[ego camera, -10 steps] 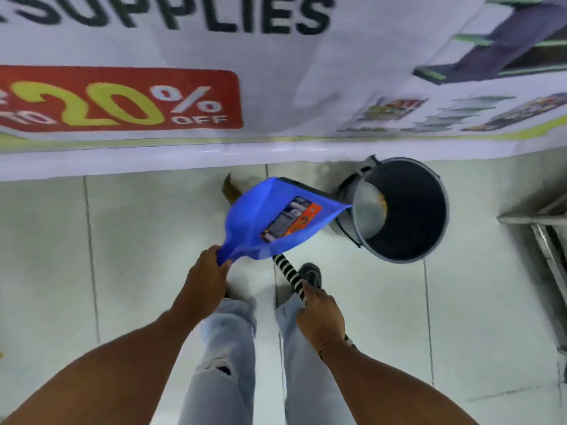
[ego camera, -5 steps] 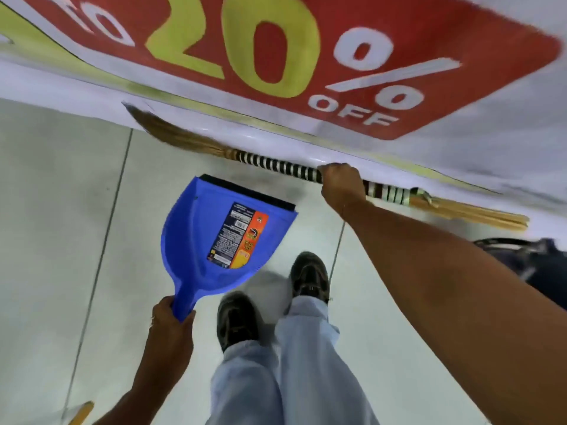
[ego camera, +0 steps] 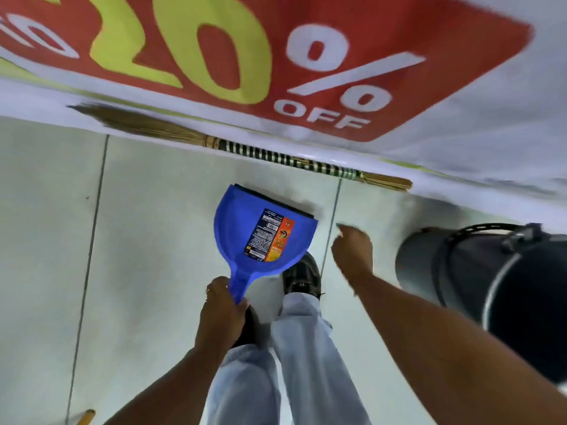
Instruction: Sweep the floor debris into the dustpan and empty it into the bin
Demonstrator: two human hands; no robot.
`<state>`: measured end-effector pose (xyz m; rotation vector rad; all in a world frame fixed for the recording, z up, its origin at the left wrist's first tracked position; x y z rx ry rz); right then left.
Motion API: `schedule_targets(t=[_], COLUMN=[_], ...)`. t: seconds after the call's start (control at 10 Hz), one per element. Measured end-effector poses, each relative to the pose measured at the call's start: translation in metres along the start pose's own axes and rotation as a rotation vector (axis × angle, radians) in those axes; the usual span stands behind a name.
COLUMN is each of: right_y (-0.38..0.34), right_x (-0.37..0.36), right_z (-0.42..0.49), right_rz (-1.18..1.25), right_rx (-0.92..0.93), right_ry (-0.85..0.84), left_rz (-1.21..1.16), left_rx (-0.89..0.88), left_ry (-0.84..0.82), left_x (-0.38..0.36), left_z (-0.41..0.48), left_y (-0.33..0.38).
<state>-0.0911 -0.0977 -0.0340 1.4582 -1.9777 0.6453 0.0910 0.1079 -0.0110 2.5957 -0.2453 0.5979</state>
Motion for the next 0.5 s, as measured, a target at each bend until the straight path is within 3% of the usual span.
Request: schedule_targets(t=[0.1,0.2,0.3,0.5], right_y=[0.089,0.114,0.118,0.096], right_x=[-0.004,-0.007,-0.007,0.011], right_z=[-0.068,-0.083,-0.074,-0.073], right_rz=[0.019,0.031,0.13,0.259], right_rx=[-0.153,-0.156,-0.19,-0.135], right_ry=[-0.034,-0.025,0.012,0.047], left_rz=[0.015,0.042,0.038,0.058], left_rx=[-0.01,-0.009,-0.014,-0.073], left_ry=[-0.033,-0.033,-0.023,0.012], left_x=[-0.024,-0.044,-0.076,-0.07], left_z=[0.008,0.016,0.029,0.011], left_y=[0.045,0.074,0.106,0.109])
Point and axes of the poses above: each hand's wrist, its own z-axis towards the middle knuckle, its own x-axis out of the back of the hand, y = z × x, the point moved 7 cm from there along z, towards the middle knuckle, and after that the axes turned 11 degrees about -x, right-handed, at the moved point
